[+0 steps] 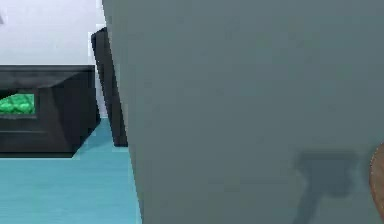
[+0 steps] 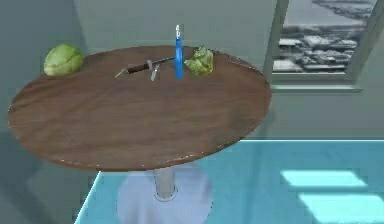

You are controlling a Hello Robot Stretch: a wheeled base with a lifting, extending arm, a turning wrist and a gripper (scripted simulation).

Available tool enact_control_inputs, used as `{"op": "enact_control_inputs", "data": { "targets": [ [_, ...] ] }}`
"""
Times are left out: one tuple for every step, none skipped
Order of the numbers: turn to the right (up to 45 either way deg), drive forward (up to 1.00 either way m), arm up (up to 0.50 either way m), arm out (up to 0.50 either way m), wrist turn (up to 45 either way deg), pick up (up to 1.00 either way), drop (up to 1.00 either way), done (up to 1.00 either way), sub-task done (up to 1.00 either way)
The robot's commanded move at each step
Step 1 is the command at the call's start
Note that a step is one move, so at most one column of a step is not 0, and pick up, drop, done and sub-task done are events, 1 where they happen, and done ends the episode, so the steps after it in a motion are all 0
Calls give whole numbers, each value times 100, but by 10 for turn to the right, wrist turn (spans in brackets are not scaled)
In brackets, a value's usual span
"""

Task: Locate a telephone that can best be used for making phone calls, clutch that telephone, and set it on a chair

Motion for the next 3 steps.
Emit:
{"op": "enact_control_inputs", "data": {
  "targets": [
    [-450, 0, 0, 0, 0, 0, 0, 0, 0],
    [-420, 0, 0, 0, 0, 0, 0, 0, 0],
    [0, 5, 0, 0, 0, 0, 0, 0, 0]
  ]
}}
